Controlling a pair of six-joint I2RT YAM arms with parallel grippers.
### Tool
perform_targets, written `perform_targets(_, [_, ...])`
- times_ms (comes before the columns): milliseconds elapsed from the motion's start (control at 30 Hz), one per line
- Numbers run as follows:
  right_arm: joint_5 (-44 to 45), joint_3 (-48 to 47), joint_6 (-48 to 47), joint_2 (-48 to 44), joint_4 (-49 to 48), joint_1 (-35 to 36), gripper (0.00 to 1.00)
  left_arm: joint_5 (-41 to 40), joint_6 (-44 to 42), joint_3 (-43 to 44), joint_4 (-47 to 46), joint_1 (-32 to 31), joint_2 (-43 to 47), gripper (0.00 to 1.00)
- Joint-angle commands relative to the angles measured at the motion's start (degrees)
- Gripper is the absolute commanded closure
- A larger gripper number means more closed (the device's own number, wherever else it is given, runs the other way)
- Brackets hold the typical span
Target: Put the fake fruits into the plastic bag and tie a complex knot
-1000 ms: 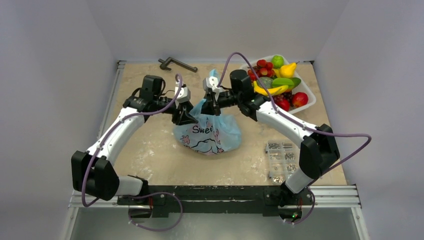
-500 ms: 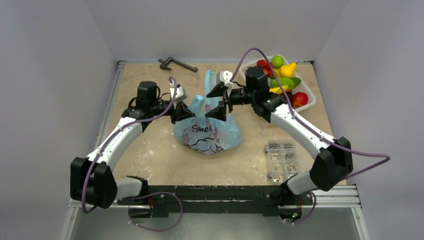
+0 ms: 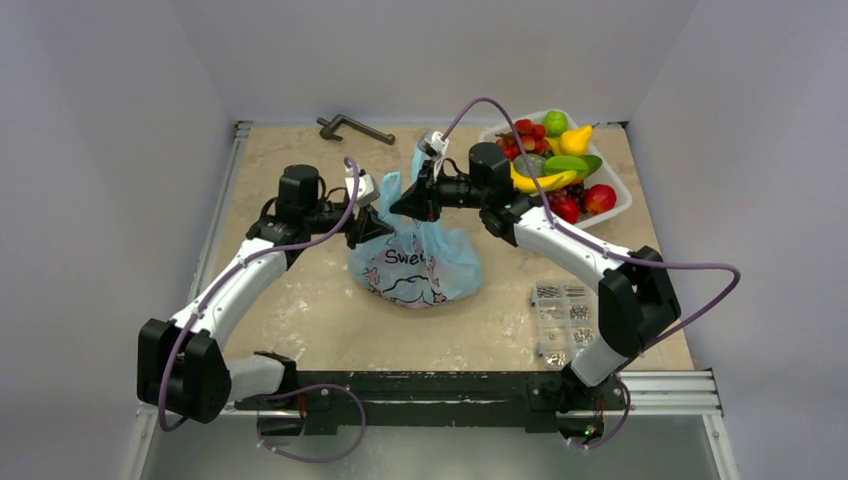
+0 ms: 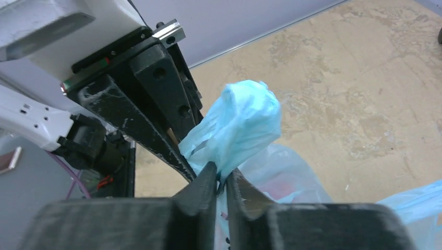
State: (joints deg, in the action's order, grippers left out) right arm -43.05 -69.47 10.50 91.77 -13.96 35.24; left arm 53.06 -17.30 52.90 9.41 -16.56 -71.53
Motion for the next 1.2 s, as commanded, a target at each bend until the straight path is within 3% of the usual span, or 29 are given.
perform_targets(0, [-2.7, -1.0, 1.9, -0.6, -5.8, 0.1, 1.0, -0.4, -4.4, 1.9, 4.9, -0.3, 2.2, 0.86])
perform_targets(100, [-4.7, -0.5, -1.6, -1.6, -4.3, 0.1, 1.0, 3.0, -6.6, 3.0, 9.5, 1.7, 3.8, 0.62])
perform_targets(167, [-5.9, -0.4, -4.8, -2.3, -2.5, 0.0, 1.0, 6.1, -8.7, 4.3, 13.1, 3.7, 4.7, 0.55])
perform_targets(300, [-7.5, -0.9, -10.0, -3.1, 0.8, 0.1, 1.0, 6.9, -9.3, 7.6, 17.2, 5.3, 4.8, 0.53])
perform_targets(500, [-8.4, -0.7, -12.7, -3.5, 1.2, 0.0, 1.0, 6.2, -3.8, 8.0, 11.0, 4.9, 2.2, 0.51])
perform_targets(667, [-8.1, -0.8, -12.7, -3.1, 0.6, 0.2, 1.0, 7.6, 0.4, 7.9, 5.7, 3.3, 0.6, 0.57])
perform_targets(833, [-7.7, -1.1, -11.8, -2.8, -0.1, 0.2, 1.0, 7.6, 4.2, 8.1, 3.1, 2.4, -1.1, 0.84])
perform_targets(867, [-7.6, -1.3, -11.5, -3.0, 0.2, 0.2, 0.97, 7.3, 4.3, 8.0, 3.4, 2.3, -1.2, 0.95])
perform_targets(900, [-7.6, -1.7, -11.1, -3.2, 1.0, 0.2, 0.83, 6.7, 4.7, 8.0, 3.6, 2.4, -1.1, 1.0])
perform_targets(967, [-3.9, -2.5, -8.5, -4.5, 5.2, -0.9, 0.51, 5.6, 4.4, 7.7, 5.2, 2.7, -0.7, 1.0])
perform_targets(1000, [-1.0, -2.5, -7.3, -6.2, 7.5, -1.7, 0.4, 5.1, 4.4, 6.9, 5.1, 2.9, -0.2, 1.0])
perform_targets(1167, [26.4, 2.7, 2.2, -15.1, 15.1, -2.9, 0.19, 4.7, 5.0, 5.0, 4.1, 2.9, 1.4, 1.0])
